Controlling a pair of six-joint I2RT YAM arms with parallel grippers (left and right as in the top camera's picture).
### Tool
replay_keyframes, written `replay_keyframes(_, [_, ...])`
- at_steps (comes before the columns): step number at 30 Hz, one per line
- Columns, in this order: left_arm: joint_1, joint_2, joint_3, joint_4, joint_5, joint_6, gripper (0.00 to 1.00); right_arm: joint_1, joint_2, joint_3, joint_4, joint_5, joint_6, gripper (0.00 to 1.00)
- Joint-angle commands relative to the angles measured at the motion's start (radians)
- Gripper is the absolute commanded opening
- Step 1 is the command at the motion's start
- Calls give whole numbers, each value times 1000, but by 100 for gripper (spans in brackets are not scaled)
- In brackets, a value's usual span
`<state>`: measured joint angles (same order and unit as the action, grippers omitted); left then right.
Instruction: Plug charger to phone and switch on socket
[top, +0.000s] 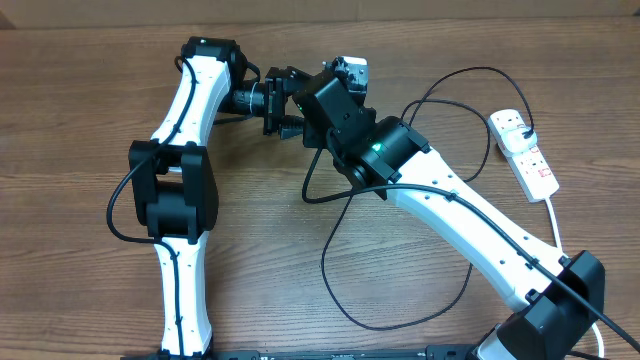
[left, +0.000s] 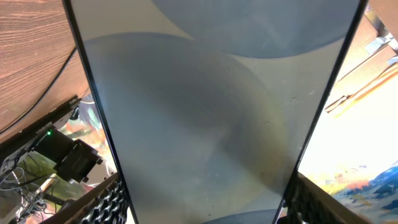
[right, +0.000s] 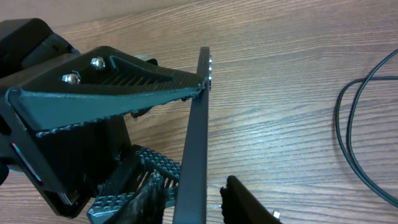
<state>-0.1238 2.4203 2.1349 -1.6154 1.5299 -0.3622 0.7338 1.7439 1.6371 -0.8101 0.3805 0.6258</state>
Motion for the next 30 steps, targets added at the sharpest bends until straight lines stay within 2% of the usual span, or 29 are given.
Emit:
replay_keyframes(1, [-1,-5,28,1,31,26,65,0,-9,27,1,0,-3,29])
replay_keyframes(30, [-1,-5,28,1,31,26,66,0,-8,27,-10,0,-5,12])
